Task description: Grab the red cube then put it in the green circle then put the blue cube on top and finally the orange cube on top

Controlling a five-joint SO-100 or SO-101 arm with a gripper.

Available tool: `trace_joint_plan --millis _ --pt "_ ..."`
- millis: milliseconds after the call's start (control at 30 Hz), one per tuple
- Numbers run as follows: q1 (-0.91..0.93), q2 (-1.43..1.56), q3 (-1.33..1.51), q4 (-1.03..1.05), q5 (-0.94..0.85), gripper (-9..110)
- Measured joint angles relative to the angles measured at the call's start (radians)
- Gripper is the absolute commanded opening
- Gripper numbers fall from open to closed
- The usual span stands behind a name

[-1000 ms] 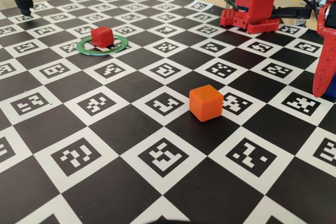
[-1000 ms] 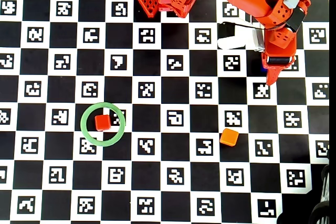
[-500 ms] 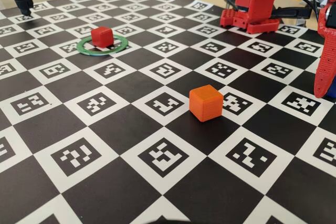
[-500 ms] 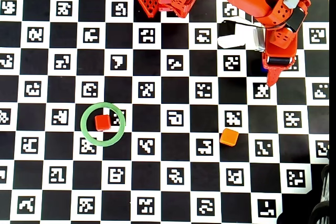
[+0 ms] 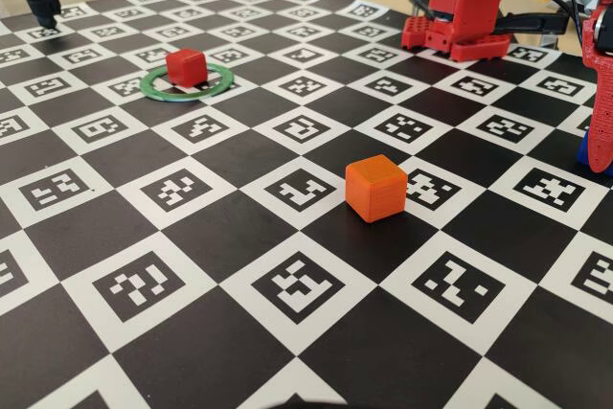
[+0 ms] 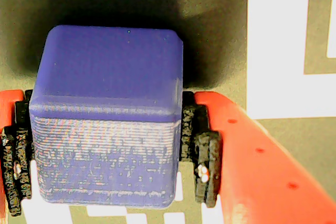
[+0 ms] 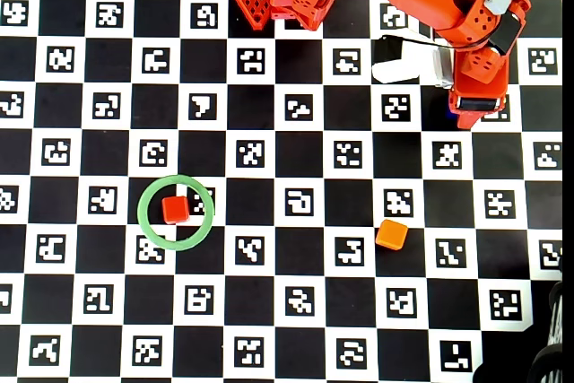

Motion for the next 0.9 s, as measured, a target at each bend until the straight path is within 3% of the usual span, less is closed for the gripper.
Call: trace_joint_plan --millis 433,900 --pt "0.018 0.0 -0.025 0.074 -0.078 13" --pt "0.187 0.0 -0.261 0.531 -0.374 10"
